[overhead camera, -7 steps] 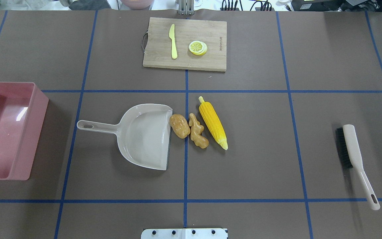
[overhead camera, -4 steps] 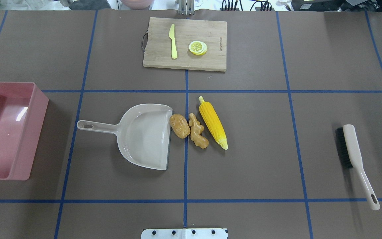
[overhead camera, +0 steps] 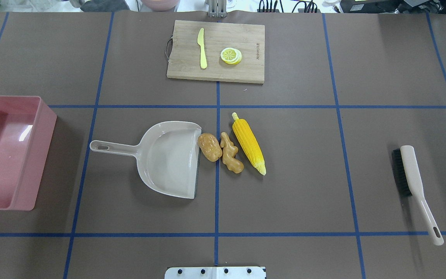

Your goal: Sweep and dump trash into bin

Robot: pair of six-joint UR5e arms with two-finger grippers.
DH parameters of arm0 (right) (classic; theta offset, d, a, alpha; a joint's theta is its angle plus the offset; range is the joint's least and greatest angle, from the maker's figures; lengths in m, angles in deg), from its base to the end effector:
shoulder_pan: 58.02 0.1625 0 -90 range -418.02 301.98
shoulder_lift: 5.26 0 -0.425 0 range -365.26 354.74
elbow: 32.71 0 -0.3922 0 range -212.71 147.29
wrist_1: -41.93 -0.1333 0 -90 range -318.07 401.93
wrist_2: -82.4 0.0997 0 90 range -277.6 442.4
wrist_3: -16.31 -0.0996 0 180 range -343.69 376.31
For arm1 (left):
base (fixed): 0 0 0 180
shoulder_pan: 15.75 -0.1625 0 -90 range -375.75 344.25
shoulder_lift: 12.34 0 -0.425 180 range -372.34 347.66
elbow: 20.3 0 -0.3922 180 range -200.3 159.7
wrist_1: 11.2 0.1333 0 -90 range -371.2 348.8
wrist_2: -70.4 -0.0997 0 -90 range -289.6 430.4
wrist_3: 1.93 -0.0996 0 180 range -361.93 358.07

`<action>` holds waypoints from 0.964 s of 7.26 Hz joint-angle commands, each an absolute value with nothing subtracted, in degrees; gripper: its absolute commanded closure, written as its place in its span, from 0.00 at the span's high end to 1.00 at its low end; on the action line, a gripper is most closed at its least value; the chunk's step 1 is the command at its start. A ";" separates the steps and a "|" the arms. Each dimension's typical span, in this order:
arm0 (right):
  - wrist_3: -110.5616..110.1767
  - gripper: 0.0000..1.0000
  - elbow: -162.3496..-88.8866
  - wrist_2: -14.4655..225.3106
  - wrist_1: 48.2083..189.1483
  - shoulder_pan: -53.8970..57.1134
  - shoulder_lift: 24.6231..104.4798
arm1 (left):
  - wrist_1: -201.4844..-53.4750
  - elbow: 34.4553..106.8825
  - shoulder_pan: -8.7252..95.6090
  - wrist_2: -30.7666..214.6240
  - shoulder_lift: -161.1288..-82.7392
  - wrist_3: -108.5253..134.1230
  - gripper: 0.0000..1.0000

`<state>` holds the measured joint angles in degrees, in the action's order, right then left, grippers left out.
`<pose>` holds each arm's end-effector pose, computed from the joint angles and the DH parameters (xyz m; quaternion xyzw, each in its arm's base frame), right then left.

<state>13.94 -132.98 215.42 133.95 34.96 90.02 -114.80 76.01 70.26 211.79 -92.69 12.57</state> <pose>0.0889 -0.4509 0.6191 0.0261 -0.3664 0.0339 0.9295 -0.0255 -0.4323 0.6477 0.0101 0.4392 -0.0436 0.8973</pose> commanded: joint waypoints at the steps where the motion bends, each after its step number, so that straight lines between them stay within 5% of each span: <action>1: 13.94 1.00 -132.91 215.47 133.95 34.96 90.02 | -114.74 75.59 71.61 211.38 -92.50 11.43 0.99; 7: 14.02 1.00 -132.91 215.38 133.95 34.79 90.02 | -114.65 76.38 71.52 206.90 -92.23 11.34 0.99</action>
